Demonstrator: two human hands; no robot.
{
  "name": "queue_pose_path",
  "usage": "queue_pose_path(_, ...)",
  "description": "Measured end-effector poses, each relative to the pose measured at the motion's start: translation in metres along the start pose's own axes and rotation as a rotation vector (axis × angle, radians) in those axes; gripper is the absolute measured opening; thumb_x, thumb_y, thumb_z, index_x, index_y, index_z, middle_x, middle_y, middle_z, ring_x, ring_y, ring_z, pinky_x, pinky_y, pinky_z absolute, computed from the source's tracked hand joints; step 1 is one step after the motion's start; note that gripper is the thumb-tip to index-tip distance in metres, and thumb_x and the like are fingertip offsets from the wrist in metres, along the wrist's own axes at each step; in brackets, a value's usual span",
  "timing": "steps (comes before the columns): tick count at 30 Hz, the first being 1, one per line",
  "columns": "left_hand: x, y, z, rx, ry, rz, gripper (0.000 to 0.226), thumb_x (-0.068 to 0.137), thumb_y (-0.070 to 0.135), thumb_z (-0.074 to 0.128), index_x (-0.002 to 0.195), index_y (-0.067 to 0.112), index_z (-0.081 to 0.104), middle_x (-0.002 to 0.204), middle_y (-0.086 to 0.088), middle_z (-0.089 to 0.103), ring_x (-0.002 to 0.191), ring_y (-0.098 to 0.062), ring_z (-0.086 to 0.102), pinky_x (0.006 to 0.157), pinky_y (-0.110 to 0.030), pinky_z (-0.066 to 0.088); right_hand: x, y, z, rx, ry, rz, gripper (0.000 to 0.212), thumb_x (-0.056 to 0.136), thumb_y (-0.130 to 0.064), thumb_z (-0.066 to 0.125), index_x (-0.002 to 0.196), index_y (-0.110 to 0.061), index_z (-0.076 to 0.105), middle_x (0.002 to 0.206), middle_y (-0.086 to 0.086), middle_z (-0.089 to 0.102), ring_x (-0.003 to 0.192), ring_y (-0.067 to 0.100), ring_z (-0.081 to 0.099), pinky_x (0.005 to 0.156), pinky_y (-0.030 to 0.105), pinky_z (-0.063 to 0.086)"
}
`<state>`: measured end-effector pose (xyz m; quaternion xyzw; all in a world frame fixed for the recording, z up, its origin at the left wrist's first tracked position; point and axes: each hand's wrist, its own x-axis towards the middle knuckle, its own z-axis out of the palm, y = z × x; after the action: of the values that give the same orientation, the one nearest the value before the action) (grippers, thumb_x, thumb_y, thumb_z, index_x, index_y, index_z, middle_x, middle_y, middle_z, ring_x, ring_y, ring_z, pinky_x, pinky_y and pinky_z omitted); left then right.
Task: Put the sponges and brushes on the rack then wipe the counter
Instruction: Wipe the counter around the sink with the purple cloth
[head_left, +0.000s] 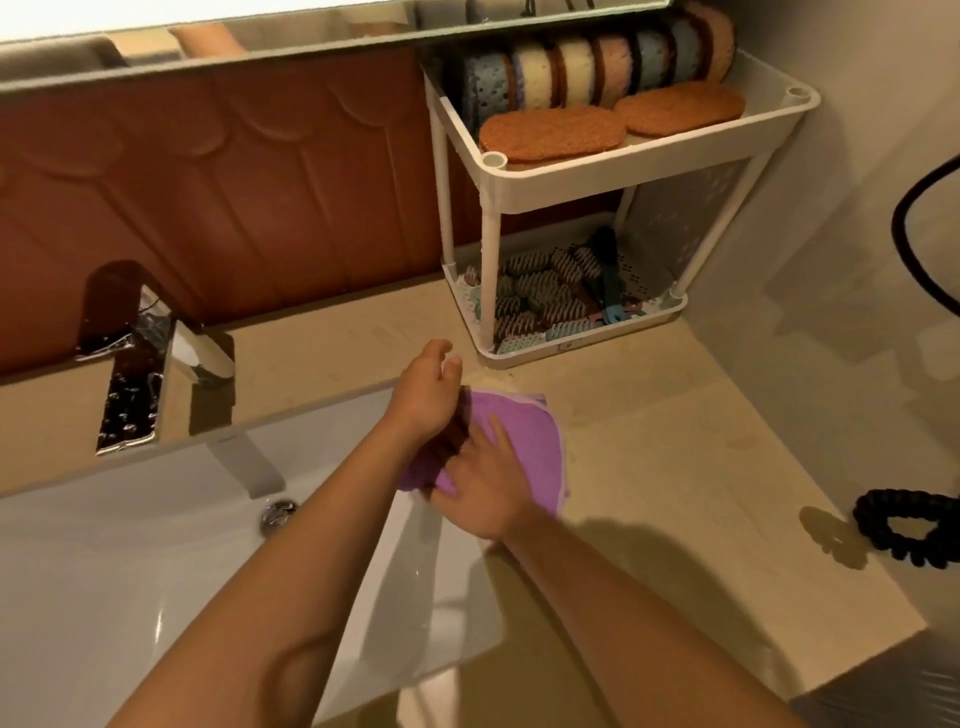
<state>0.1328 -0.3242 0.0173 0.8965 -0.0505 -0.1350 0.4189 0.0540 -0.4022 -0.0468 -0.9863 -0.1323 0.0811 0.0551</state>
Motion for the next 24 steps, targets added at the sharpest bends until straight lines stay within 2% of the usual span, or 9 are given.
queue_pose_path(3, -0.03, -0.022, 0.005, 0.058, 0.038, -0.04, 0.04, 0.099, 0.024, 0.038, 0.135, 0.01, 0.043, 0.14, -0.012, 0.048, 0.127, -0.029, 0.045, 0.106, -0.038, 0.035, -0.024, 0.016, 0.004, 0.086, 0.008, -0.087, 0.073, 0.08, -0.06, 0.025, 0.147, -0.03, 0.027, 0.159, 0.001, 0.013, 0.148, 0.022, -0.004, 0.117, 0.045, -0.01)
queue_pose_path(6, -0.063, -0.041, 0.019, 0.039, 0.047, -0.152, 0.047, 0.097, 0.027, 0.041, 0.14, 0.008, 0.035, 0.145, -0.014, 0.04, 0.133, -0.029, 0.039, 0.109, -0.039, 0.032, -0.054, 0.029, 0.004, 0.121, -0.014, -0.114, 0.075, 0.075, -0.06, 0.022, 0.147, -0.039, 0.019, 0.16, -0.005, 0.003, 0.147, 0.018, -0.009, 0.114, 0.039, -0.016)
queue_pose_path(8, -0.081, -0.051, 0.028, -0.005, -0.007, -0.258, 0.053, 0.097, 0.034, 0.041, 0.142, 0.007, 0.031, 0.145, -0.016, 0.04, 0.131, -0.031, 0.041, 0.108, -0.04, 0.033, -0.073, 0.035, 0.005, 0.134, -0.016, -0.091, 0.073, 0.076, -0.059, 0.025, 0.147, -0.042, 0.015, 0.159, -0.006, 0.003, 0.146, 0.016, -0.01, 0.113, 0.036, -0.018)
queue_pose_path(11, -0.103, -0.056, 0.043, -0.046, -0.084, -0.332, 0.054, 0.095, 0.04, 0.043, 0.139, 0.008, 0.035, 0.137, -0.015, 0.049, 0.123, -0.03, 0.047, 0.101, -0.037, 0.039, -0.096, 0.047, 0.013, 0.145, 0.005, -0.071, 0.074, 0.077, -0.061, 0.032, 0.146, -0.04, 0.014, 0.158, -0.004, 0.01, 0.142, 0.015, -0.01, 0.115, 0.035, -0.016)
queue_pose_path(13, -0.116, -0.053, 0.05, 0.048, -0.032, -0.262, 0.055, 0.093, 0.04, 0.047, 0.139, 0.011, 0.035, 0.141, -0.014, 0.042, 0.127, -0.03, 0.042, 0.103, -0.038, 0.037, -0.111, 0.055, 0.015, 0.139, -0.032, -0.036, 0.076, 0.077, -0.066, 0.031, 0.145, -0.042, 0.007, 0.158, -0.007, 0.004, 0.143, 0.014, -0.012, 0.112, 0.033, -0.019)
queue_pose_path(16, -0.128, -0.041, 0.06, 0.336, 0.03, 0.04, 0.055, 0.096, 0.04, 0.04, 0.145, 0.021, 0.027, 0.155, -0.007, 0.022, 0.142, -0.024, 0.022, 0.11, -0.037, 0.024, -0.13, 0.062, 0.011, 0.154, -0.056, 0.044, 0.079, 0.074, -0.073, 0.019, 0.145, -0.043, 0.003, 0.158, -0.01, -0.003, 0.143, 0.01, -0.015, 0.111, 0.031, -0.021)
queue_pose_path(19, -0.131, -0.029, 0.073, 0.412, -0.098, 0.274, 0.048, 0.1, 0.036, 0.025, 0.147, 0.025, 0.024, 0.157, 0.0, 0.018, 0.146, -0.017, 0.013, 0.114, -0.036, 0.015, -0.146, 0.059, 0.006, 0.191, -0.058, 0.135, 0.083, 0.071, -0.074, 0.009, 0.146, -0.04, 0.004, 0.158, -0.011, -0.003, 0.143, 0.006, -0.015, 0.112, 0.03, -0.02)
queue_pose_path(22, -0.138, -0.024, 0.09, 0.422, -0.196, 0.349, 0.049, 0.1, 0.037, 0.024, 0.147, 0.023, 0.025, 0.156, 0.001, 0.023, 0.144, -0.015, 0.019, 0.114, -0.034, 0.018, -0.163, 0.054, 0.011, 0.15, -0.055, 0.245, 0.087, 0.068, -0.075, 0.009, 0.147, -0.038, 0.0, 0.157, -0.01, -0.01, 0.144, 0.011, -0.016, 0.113, 0.034, -0.019)
queue_pose_path(24, -0.148, -0.027, 0.098, 0.459, -0.232, 0.337, 0.051, 0.098, 0.035, 0.025, 0.148, 0.022, 0.022, 0.157, -0.001, 0.019, 0.145, -0.016, 0.017, 0.114, -0.036, 0.017, -0.173, 0.048, 0.016, 0.18, -0.034, 0.368, 0.088, 0.067, -0.076, 0.013, 0.146, -0.039, -0.003, 0.157, -0.008, -0.011, 0.143, 0.011, -0.02, 0.114, 0.039, -0.016)
